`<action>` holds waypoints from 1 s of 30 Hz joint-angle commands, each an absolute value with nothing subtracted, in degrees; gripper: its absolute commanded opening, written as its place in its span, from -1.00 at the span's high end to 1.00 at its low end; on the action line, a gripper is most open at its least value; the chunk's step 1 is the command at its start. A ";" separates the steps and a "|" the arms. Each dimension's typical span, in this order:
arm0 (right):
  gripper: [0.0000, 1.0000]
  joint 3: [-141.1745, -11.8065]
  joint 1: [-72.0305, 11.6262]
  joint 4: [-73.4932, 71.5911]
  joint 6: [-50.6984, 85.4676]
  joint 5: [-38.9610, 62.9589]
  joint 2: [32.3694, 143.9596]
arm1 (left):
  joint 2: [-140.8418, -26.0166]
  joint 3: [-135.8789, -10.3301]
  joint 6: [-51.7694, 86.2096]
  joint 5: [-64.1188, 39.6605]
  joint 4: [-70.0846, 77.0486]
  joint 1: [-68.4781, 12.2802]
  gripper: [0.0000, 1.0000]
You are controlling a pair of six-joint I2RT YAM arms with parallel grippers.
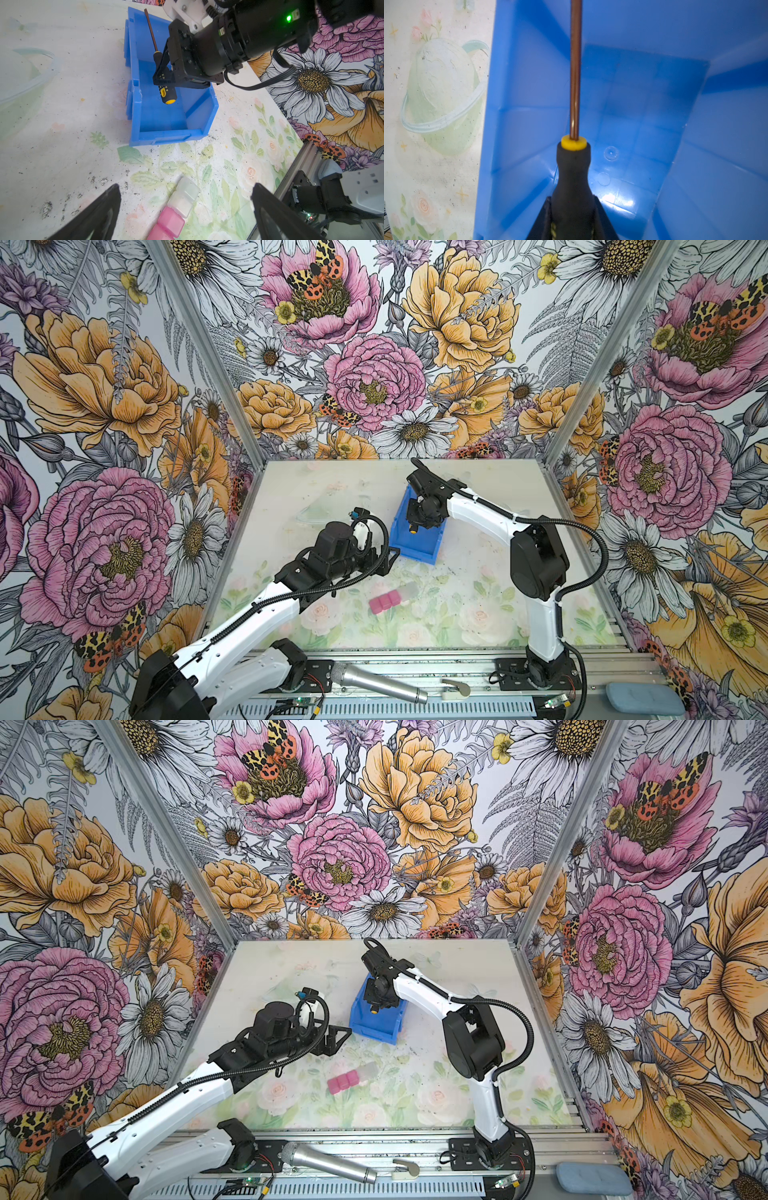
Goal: Put the screwdriver in the bin
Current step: Place the screwdriver into the bin.
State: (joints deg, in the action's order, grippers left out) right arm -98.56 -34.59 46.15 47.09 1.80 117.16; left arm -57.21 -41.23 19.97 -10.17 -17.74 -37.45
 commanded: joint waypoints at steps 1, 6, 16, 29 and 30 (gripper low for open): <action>0.70 -100.44 -35.00 45.44 47.55 1.01 119.08 | -57.69 -40.93 19.57 -10.66 -16.43 -38.03 -0.97; 0.66 -100.27 -35.13 45.43 47.46 0.78 119.53 | -57.33 -40.35 19.46 -9.35 -16.44 -38.13 -0.97; 0.51 -99.24 -35.38 45.45 46.88 -0.68 118.24 | -51.75 -38.15 19.95 1.03 -17.32 -37.81 -0.97; 0.38 -98.09 -36.04 45.35 47.01 -1.65 116.89 | -51.86 -37.87 20.39 1.27 -17.50 -37.27 -0.97; 0.35 -98.07 -36.05 45.36 46.93 -1.67 116.74 | -51.86 -37.80 20.39 1.40 -17.45 -37.18 -0.97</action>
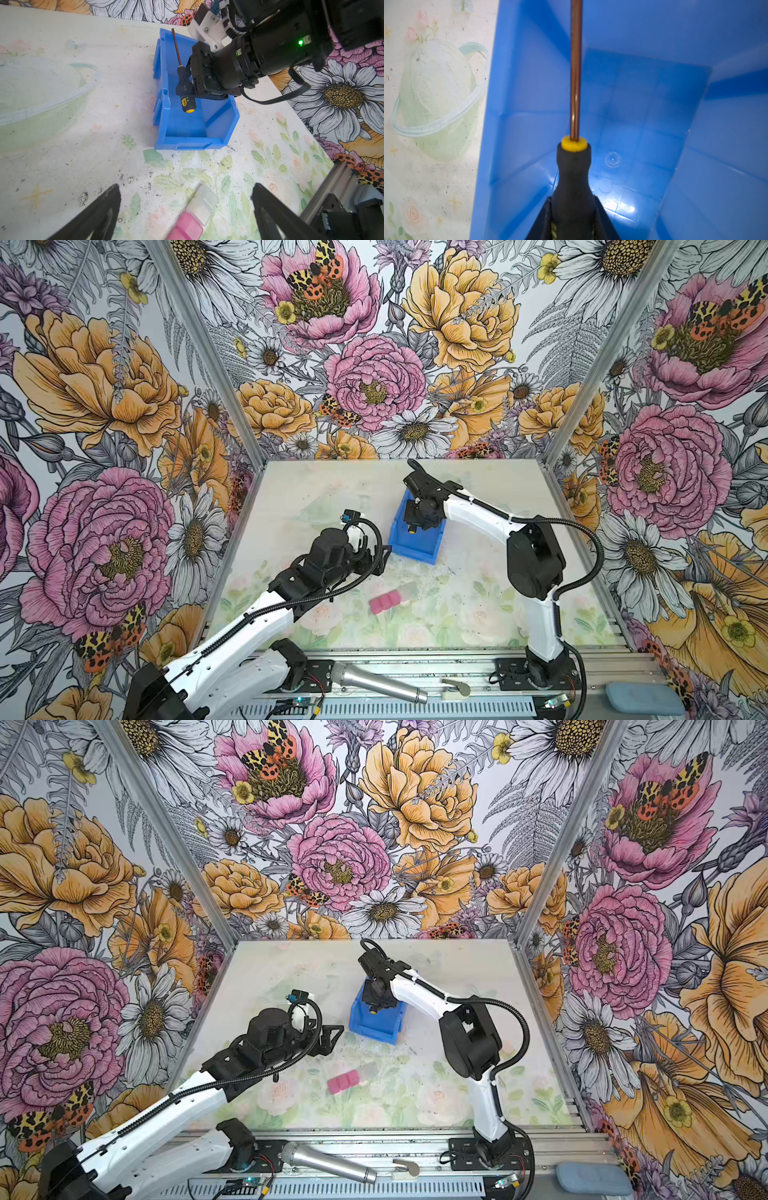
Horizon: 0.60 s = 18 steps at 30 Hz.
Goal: Put the screwdriver in the bin
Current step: Place the screwdriver into the bin.
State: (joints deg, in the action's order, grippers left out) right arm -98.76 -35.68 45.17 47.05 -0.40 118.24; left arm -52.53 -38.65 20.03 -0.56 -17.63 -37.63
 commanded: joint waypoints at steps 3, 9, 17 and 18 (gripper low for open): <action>0.25 -98.60 -36.05 45.49 46.92 -1.76 116.88 | -52.01 -37.66 20.49 1.50 -17.23 -37.09 -0.97; -0.20 -99.76 -36.08 45.53 45.72 -2.20 115.47 | -51.86 -37.44 20.74 1.58 -16.70 -37.04 -0.97; -0.99 -98.97 -36.52 45.53 41.19 -4.90 108.85 | -50.71 -38.03 23.33 11.41 -18.87 -36.61 -0.97; -0.99 -98.79 -36.65 45.53 40.44 -5.99 107.75 | -50.25 -38.14 23.55 15.30 -19.64 -36.38 -0.97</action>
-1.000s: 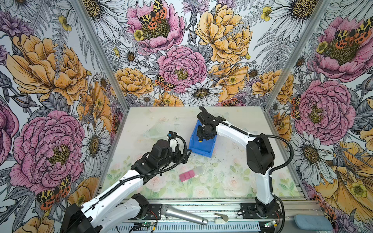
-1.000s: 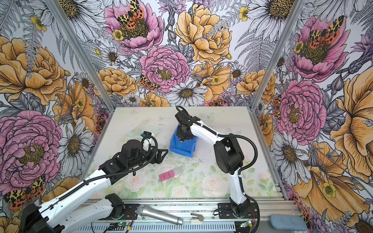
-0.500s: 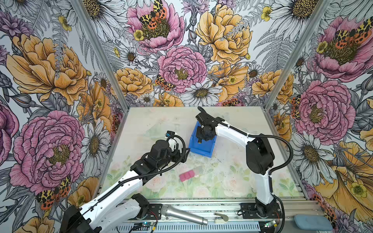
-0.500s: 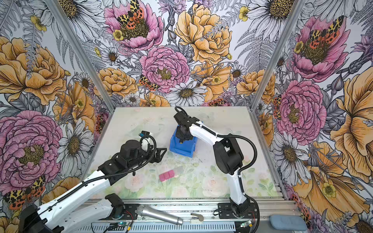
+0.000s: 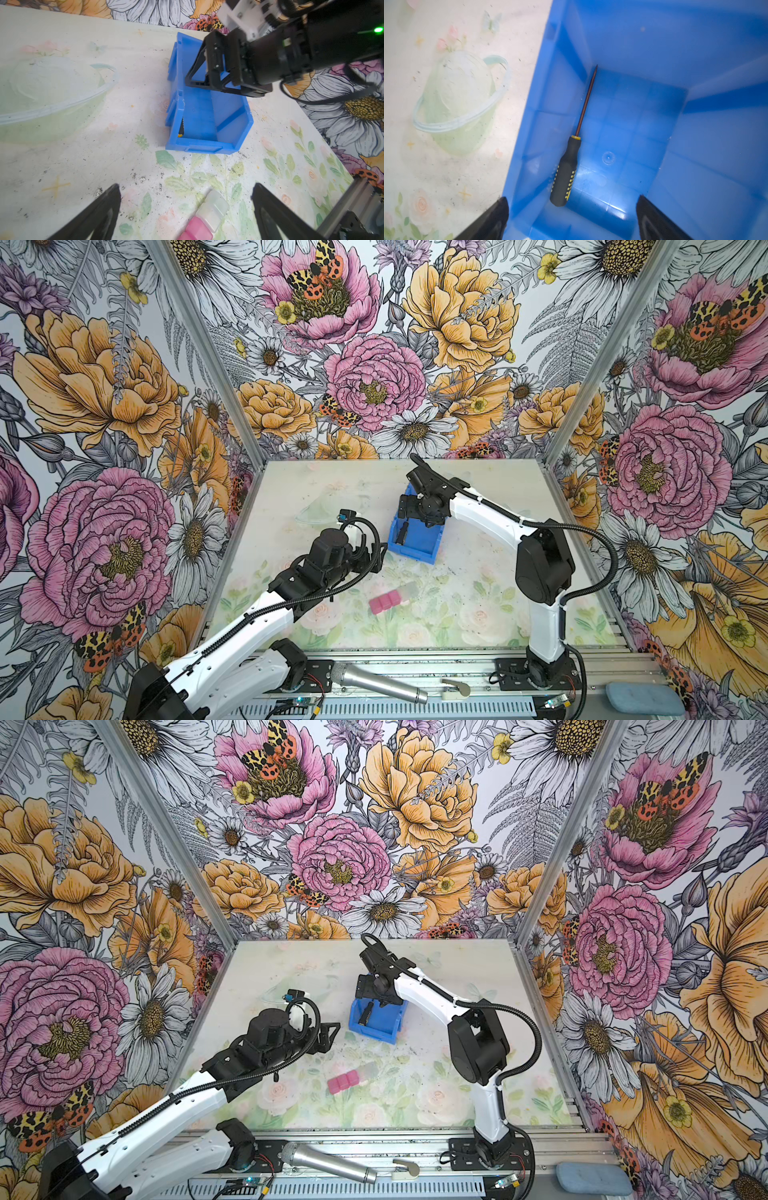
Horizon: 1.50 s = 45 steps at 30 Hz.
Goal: Put the screwdriver in the bin
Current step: Place the screwdriver into the bin, then reset both arms
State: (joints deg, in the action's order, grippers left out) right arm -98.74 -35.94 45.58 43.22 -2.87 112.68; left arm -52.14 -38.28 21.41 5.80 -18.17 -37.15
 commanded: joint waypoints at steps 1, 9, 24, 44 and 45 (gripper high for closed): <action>-0.99 -98.39 -36.73 45.45 39.71 -7.18 106.61 | -49.66 -38.27 23.39 16.80 -20.17 -35.90 -0.97; -0.99 -91.24 -36.81 42.38 33.48 -18.00 96.18 | -45.44 -37.49 22.49 20.33 -20.54 -26.11 -0.97; -0.99 -64.47 -28.24 30.77 27.86 -22.63 73.84 | -43.34 -32.79 20.42 19.92 -17.59 -11.68 -0.97; -0.99 -30.38 -20.38 -9.09 17.10 -23.80 64.42 | -38.37 -12.59 1.13 21.31 11.14 -9.19 -0.97; -0.99 -29.65 -19.70 -11.26 16.90 -22.88 64.25 | -38.86 -12.31 1.73 21.48 11.93 -8.70 -0.97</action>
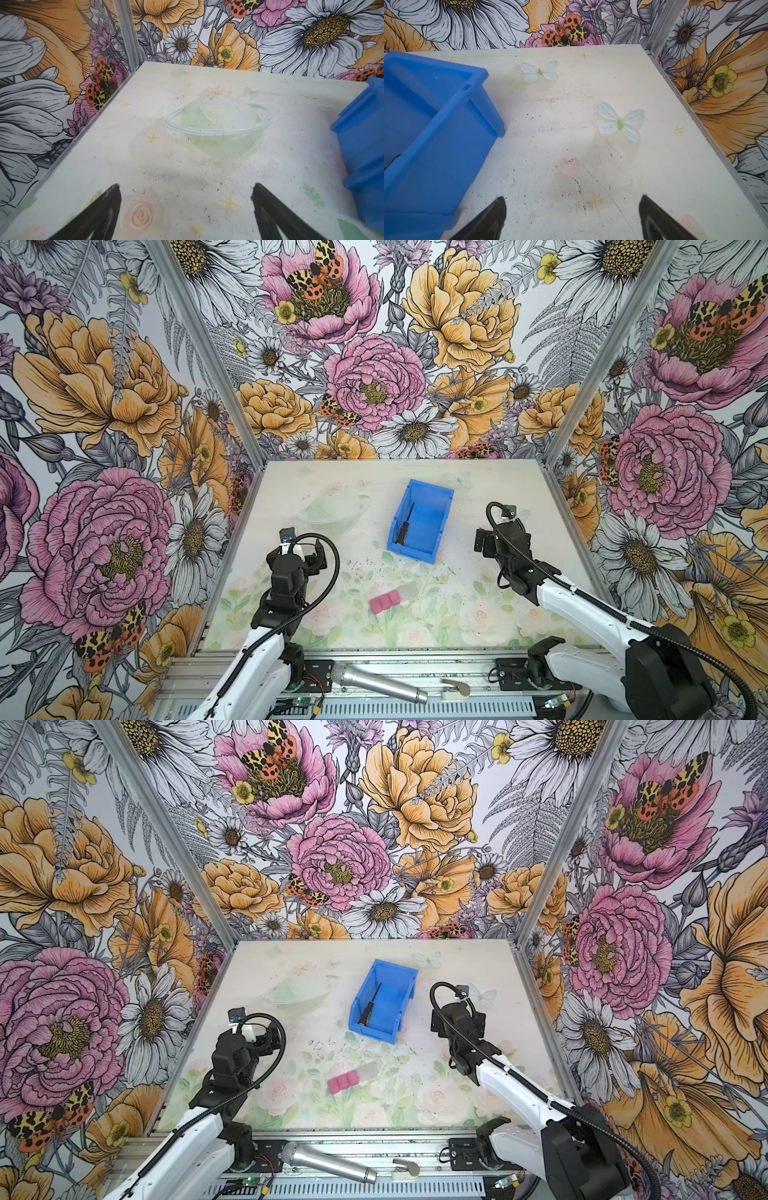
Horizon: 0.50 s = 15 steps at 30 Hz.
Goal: Put the screwdriver in the bin
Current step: Reset both arms
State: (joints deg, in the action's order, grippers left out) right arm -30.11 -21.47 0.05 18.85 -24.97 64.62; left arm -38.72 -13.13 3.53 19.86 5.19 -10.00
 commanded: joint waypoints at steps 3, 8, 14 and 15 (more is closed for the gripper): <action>-0.99 -28.15 -18.25 -17.84 14.53 -22.32 65.46 | -41.17 -11.70 2.72 20.22 14.95 -6.69 -0.97; -0.99 -30.56 -13.53 -23.73 12.20 -20.05 71.88 | -48.04 -11.43 2.17 18.86 22.01 -3.89 -0.97; -0.99 -33.77 -8.92 -27.10 9.73 -15.86 77.41 | -60.87 -12.72 0.77 16.67 35.69 -3.49 -0.97; -0.99 -34.30 -8.22 -27.55 9.14 -15.30 78.38 | -63.14 -13.45 0.55 16.21 37.62 -3.44 -0.97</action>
